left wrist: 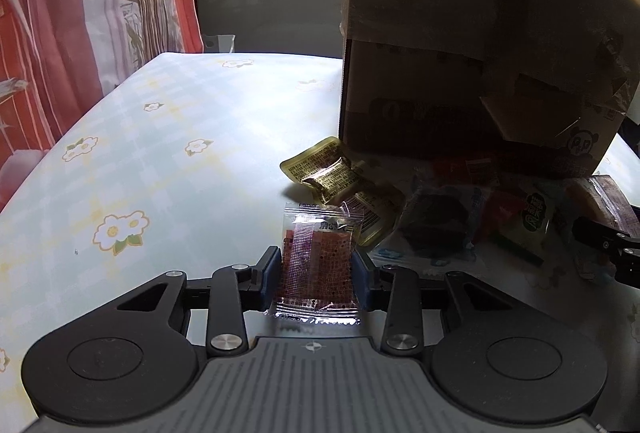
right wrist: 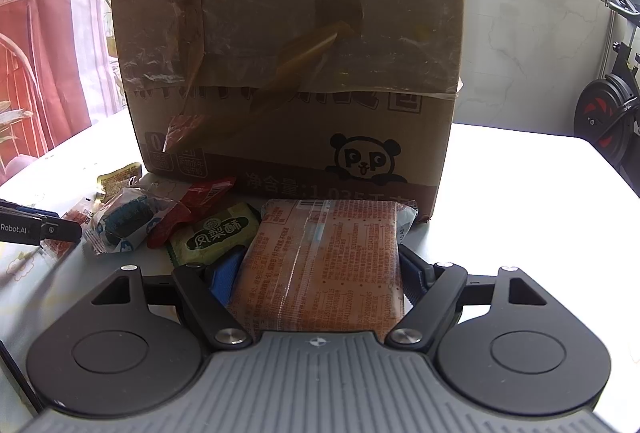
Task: Organize snacks
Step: 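Lift both packets over the box and open both tools to drop them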
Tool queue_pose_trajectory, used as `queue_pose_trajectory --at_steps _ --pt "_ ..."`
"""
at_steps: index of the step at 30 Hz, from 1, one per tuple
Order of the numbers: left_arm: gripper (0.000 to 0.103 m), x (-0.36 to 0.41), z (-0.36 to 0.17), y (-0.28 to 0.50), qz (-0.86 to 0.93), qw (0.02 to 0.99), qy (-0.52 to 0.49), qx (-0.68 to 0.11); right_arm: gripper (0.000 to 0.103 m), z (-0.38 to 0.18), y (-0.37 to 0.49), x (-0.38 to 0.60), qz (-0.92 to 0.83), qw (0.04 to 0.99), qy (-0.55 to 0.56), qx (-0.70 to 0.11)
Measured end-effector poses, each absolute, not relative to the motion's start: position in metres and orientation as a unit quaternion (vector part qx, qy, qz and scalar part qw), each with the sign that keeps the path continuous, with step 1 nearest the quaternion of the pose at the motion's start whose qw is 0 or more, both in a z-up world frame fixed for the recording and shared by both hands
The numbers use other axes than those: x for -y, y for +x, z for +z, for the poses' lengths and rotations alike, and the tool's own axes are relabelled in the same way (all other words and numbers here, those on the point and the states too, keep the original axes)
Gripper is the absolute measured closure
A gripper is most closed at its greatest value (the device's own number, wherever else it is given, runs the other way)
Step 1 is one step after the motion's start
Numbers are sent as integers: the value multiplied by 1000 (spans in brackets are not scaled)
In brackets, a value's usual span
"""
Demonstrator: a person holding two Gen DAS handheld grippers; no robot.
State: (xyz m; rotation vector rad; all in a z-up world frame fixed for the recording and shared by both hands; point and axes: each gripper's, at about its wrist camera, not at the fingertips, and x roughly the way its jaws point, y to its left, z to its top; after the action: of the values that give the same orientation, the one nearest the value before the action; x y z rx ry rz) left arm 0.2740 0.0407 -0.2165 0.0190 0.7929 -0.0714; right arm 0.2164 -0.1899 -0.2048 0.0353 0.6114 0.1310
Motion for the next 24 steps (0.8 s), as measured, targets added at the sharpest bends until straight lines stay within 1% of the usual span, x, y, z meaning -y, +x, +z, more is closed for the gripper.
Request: queue_pose_trajectory --at_steps 8,15,24 --pt "63 -50 -210 273 -30 926 -5 -377 24 -205 216 191 65 951 18 -302" --pt "63 -56 -191 268 -30 937 -14 -349 25 -201 216 203 60 948 50 -309" --pt "63 -50 -149 262 -59 956 -9 -288 25 -160 178 234 51 960 98 -256"
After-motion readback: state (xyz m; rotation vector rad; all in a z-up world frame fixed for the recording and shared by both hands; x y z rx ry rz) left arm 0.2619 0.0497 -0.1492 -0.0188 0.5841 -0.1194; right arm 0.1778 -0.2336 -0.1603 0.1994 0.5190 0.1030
